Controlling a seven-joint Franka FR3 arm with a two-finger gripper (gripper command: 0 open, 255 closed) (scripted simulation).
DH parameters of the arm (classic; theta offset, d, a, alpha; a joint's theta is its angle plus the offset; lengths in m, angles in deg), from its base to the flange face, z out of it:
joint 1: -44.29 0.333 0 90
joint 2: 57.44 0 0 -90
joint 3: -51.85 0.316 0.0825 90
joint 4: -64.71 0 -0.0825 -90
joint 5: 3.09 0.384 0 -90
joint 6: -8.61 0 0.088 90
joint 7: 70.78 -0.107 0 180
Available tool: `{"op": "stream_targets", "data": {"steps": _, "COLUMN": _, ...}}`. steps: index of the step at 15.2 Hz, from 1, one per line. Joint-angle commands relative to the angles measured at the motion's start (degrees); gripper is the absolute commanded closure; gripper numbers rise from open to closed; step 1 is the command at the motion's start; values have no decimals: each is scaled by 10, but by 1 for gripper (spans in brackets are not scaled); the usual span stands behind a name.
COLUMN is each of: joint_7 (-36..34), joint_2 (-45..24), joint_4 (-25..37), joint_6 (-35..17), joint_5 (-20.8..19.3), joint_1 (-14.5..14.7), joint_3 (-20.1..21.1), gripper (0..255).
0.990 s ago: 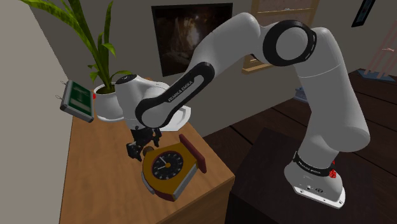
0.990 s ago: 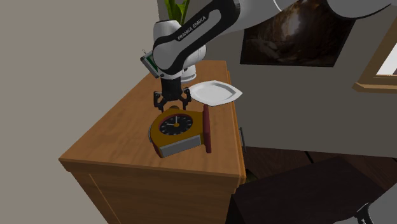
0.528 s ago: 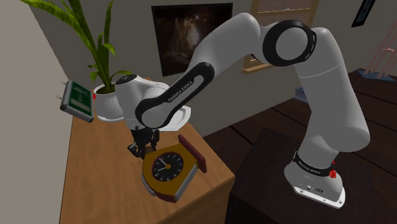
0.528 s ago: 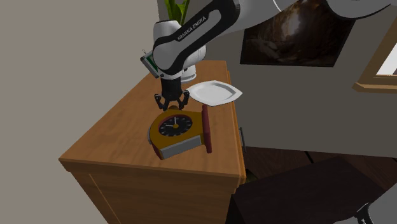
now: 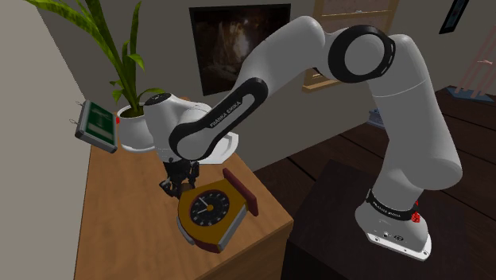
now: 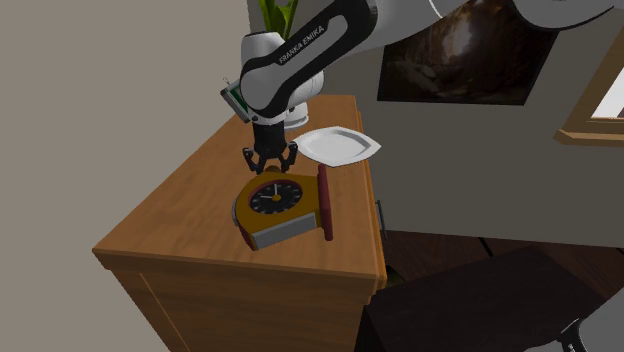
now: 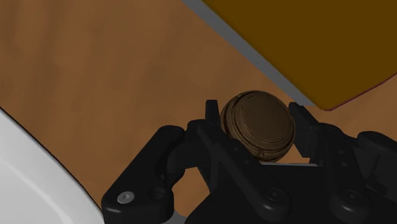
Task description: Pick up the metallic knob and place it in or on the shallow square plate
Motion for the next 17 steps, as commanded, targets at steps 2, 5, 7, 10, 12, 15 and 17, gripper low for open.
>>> {"op": "stream_targets", "data": {"steps": 2, "joint_7": 2, "joint_2": 8, "joint_4": 3, "joint_6": 11, "joint_5": 4, "joint_1": -1, "joint_3": 2, "gripper": 255}}
{"op": "stream_targets", "data": {"steps": 5, "joint_7": 5, "joint_2": 20, "joint_4": 9, "joint_6": 28, "joint_5": 9, "joint_1": -3, "joint_3": 6, "gripper": 255}}
{"op": "stream_targets", "data": {"steps": 7, "joint_7": 7, "joint_2": 27, "joint_4": 14, "joint_6": 40, "joint_5": 12, "joint_1": -5, "joint_3": 8, "gripper": 255}}
{"op": "stream_targets", "data": {"steps": 10, "joint_7": 10, "joint_2": 38, "joint_4": 22, "joint_6": 58, "joint_5": 17, "joint_1": -6, "joint_3": 11, "gripper": 255}}
{"op": "stream_targets", "data": {"steps": 12, "joint_7": 12, "joint_2": 44, "joint_4": 29, "joint_6": 70, "joint_5": 20, "joint_1": -7, "joint_3": 13, "gripper": 255}}
{"op": "stream_targets", "data": {"steps": 15, "joint_7": 14, "joint_2": 53, "joint_4": 39, "joint_6": 89, "joint_5": 25, "joint_1": -8, "joint_3": 15, "gripper": 255}}
{"op": "stream_targets", "data": {"steps": 17, "joint_7": 16, "joint_2": 58, "joint_4": 47, "joint_6": 101, "joint_5": 27, "joint_1": -8, "joint_3": 17, "gripper": 255}}
